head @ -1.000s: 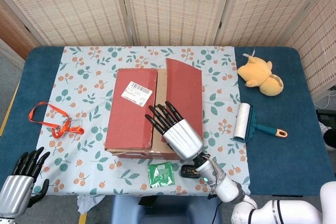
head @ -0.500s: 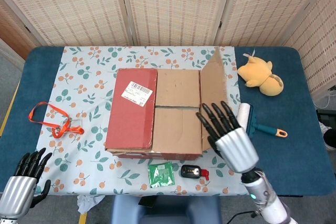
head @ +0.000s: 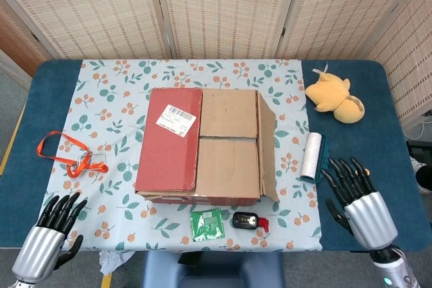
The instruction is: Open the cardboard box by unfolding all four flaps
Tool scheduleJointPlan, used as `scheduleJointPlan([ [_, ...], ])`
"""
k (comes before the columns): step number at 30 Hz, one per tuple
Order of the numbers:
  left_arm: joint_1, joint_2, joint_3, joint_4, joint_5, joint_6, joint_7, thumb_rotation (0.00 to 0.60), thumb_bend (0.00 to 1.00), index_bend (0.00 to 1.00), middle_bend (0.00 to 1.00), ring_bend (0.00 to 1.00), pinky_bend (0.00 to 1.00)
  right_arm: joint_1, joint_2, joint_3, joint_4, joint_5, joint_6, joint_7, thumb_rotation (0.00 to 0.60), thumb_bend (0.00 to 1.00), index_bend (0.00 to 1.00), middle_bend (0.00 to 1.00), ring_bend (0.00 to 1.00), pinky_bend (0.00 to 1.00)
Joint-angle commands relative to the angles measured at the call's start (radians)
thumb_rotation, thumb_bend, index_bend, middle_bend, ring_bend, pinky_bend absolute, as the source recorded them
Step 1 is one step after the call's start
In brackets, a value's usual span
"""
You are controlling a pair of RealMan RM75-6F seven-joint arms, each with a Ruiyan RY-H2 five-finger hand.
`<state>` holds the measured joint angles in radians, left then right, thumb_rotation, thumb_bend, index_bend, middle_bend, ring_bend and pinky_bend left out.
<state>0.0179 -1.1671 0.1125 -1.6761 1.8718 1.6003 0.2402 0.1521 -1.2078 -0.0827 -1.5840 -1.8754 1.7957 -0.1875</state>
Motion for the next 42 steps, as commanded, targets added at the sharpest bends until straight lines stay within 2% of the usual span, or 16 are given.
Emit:
scheduleJointPlan([
  [1, -0.022, 0.001, 0.004, -0.048, -0.006, -0.059, 0.063, 0.600, 0.34, 0.00, 0.00, 0.00, 0.00, -0.092, -0.002, -0.076, 0.118, -0.019, 0.076, 0.149, 0.600, 0.51, 0.00, 0.00, 0.00, 0.00],
  [4, -0.044, -0.010, -0.004, -0.091, -0.002, -0.106, 0.125, 0.600, 0.32, 0.00, 0.00, 0.00, 0.00, -0.133, 0.018, -0.126, 0.137, -0.042, 0.064, 0.128, 0.600, 0.51, 0.00, 0.00, 0.00, 0.00],
  [6, -0.055, -0.020, -0.019, -0.125, -0.022, -0.135, 0.174, 0.600, 0.32, 0.00, 0.00, 0.00, 0.00, -0.153, 0.039, -0.154, 0.130, -0.055, 0.033, 0.071, 0.600, 0.51, 0.00, 0.00, 0.00, 0.00],
  [9, -0.071, -0.037, -0.039, -0.180, -0.032, -0.166, 0.256, 0.600, 0.32, 0.00, 0.00, 0.00, 0.00, -0.166, 0.070, -0.175, 0.105, -0.083, 0.029, 0.071, 0.600, 0.51, 0.00, 0.00, 0.00, 0.00],
  [13, -0.093, -0.042, -0.050, -0.279, -0.049, -0.225, 0.348, 0.600, 0.33, 0.00, 0.00, 0.00, 0.00, -0.183, 0.096, -0.161, 0.108, -0.079, 0.074, 0.127, 0.600, 0.51, 0.00, 0.00, 0.00, 0.00],
  [15, -0.106, -0.038, -0.057, -0.339, -0.076, -0.262, 0.394, 0.600, 0.36, 0.00, 0.00, 0.00, 0.00, -0.188, 0.106, -0.154, 0.112, -0.071, 0.084, 0.162, 0.600, 0.51, 0.00, 0.00, 0.00, 0.00],
  [16, -0.116, -0.037, -0.062, -0.362, -0.089, -0.282, 0.408, 0.600, 0.40, 0.00, 0.00, 0.00, 0.00, -0.188, 0.110, -0.150, 0.114, -0.067, 0.084, 0.176, 0.600, 0.51, 0.00, 0.00, 0.00, 0.00],
  [18, -0.148, -0.021, -0.077, -0.417, -0.154, -0.350, 0.429, 0.600, 0.52, 0.00, 0.00, 0.00, 0.00, -0.182, 0.117, -0.142, 0.113, -0.061, 0.076, 0.203, 0.600, 0.51, 0.00, 0.00, 0.00, 0.00],
  [19, -0.163, -0.014, -0.089, -0.447, -0.195, -0.378, 0.430, 0.600, 0.54, 0.00, 0.00, 0.00, 0.00, -0.179, 0.120, -0.138, 0.113, -0.061, 0.070, 0.208, 0.600, 0.51, 0.00, 0.00, 0.00, 0.00],
  [23, -0.230, -0.011, -0.164, -0.538, -0.336, -0.442, 0.456, 0.600, 0.55, 0.00, 0.00, 0.00, 0.00, -0.167, 0.135, -0.126, 0.109, -0.056, 0.041, 0.228, 0.600, 0.51, 0.00, 0.00, 0.00, 0.00],
  [29, -0.277, -0.077, -0.234, -0.541, -0.361, -0.400, 0.499, 0.600, 0.53, 0.00, 0.00, 0.00, 0.00, -0.165, 0.148, -0.119, 0.115, -0.065, 0.026, 0.251, 0.600, 0.51, 0.00, 0.00, 0.00, 0.00],
  [37, -0.312, -0.146, -0.247, -0.528, -0.406, -0.367, 0.646, 0.600, 0.47, 0.00, 0.00, 0.00, 0.00, -0.172, 0.155, -0.106, 0.115, -0.071, 0.029, 0.267, 0.600, 0.51, 0.00, 0.00, 0.00, 0.00],
  [42, -0.356, -0.229, -0.269, -0.518, -0.461, -0.366, 0.738, 0.600, 0.40, 0.00, 0.00, 0.00, 0.00, -0.171, 0.166, -0.094, 0.115, -0.063, 0.026, 0.291, 0.600, 0.51, 0.00, 0.00, 0.00, 0.00],
])
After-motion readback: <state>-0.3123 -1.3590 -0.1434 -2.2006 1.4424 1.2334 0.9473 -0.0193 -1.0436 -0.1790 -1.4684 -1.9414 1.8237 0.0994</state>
